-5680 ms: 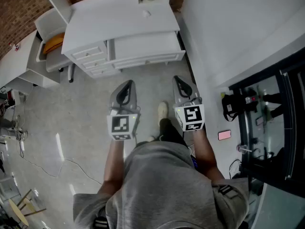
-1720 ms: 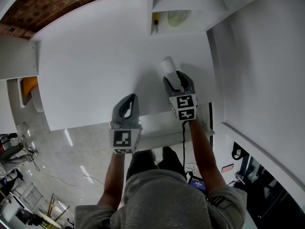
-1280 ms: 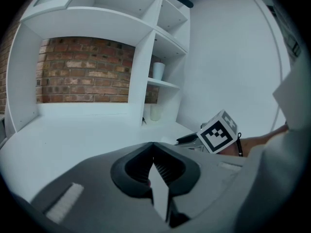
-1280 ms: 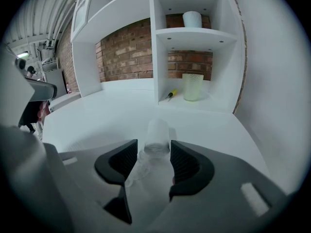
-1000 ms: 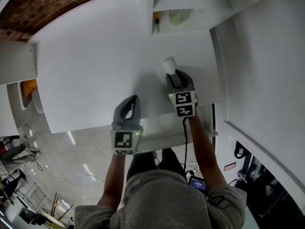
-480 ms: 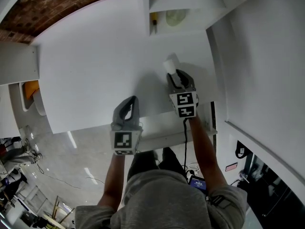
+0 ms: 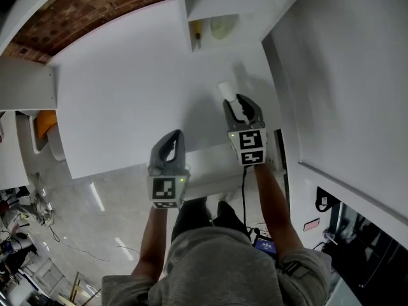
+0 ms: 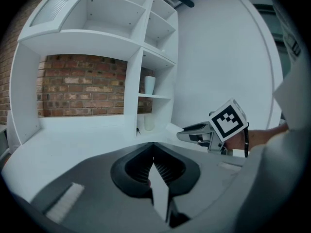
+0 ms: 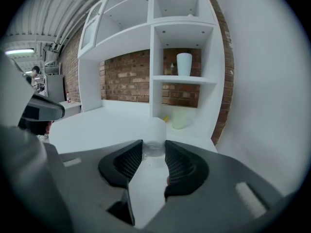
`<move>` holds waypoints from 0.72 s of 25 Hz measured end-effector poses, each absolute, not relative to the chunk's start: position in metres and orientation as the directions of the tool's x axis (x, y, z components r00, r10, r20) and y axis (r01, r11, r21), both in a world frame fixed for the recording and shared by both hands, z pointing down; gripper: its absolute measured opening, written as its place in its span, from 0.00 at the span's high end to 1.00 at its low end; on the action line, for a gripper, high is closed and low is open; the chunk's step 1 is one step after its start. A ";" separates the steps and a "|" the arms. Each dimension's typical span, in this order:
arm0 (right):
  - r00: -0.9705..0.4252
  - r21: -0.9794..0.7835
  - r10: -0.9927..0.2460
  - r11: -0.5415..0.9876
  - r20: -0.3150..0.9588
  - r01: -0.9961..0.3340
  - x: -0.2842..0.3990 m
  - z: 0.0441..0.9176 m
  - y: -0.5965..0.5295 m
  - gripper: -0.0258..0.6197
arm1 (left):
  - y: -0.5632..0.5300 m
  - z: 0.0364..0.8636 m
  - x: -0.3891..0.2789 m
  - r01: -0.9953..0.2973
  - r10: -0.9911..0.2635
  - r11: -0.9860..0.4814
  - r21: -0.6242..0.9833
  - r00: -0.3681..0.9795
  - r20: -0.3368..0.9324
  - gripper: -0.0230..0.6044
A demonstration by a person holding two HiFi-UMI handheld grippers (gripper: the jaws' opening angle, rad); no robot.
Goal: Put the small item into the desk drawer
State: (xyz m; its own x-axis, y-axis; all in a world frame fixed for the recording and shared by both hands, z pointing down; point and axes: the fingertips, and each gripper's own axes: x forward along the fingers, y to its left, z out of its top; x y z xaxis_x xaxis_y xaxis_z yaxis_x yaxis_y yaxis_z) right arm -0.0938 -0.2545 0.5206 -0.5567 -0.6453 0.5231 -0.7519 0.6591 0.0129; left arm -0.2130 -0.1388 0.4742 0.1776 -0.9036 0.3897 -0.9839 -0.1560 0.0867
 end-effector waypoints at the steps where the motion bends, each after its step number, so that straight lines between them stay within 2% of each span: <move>1: -0.558 0.017 -0.652 0.658 0.513 -0.753 -0.090 0.513 -0.250 0.73 | -0.136 0.471 -0.210 -0.984 -0.906 -0.159 0.084 0.179 0.384 0.94; 10: -0.558 0.036 -0.709 0.632 0.431 -0.774 -0.048 0.455 -0.206 0.73 | -0.110 0.449 -0.177 -0.978 -0.909 -0.191 0.082 0.208 0.362 0.94; 18: -0.542 0.034 -0.731 0.608 0.414 -0.794 -0.006 0.438 -0.162 0.73 | -0.088 0.439 -0.135 -0.967 -0.900 -0.243 0.080 0.255 0.354 0.94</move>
State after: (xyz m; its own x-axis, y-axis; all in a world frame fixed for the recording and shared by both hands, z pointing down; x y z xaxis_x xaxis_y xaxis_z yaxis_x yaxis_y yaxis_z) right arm -0.0061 -0.1617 0.4382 -0.5420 -0.7314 0.4139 -0.7935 0.6075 0.0344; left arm -0.1355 -0.0878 0.4387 0.2552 -0.8996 0.3543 -0.9668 -0.2426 0.0803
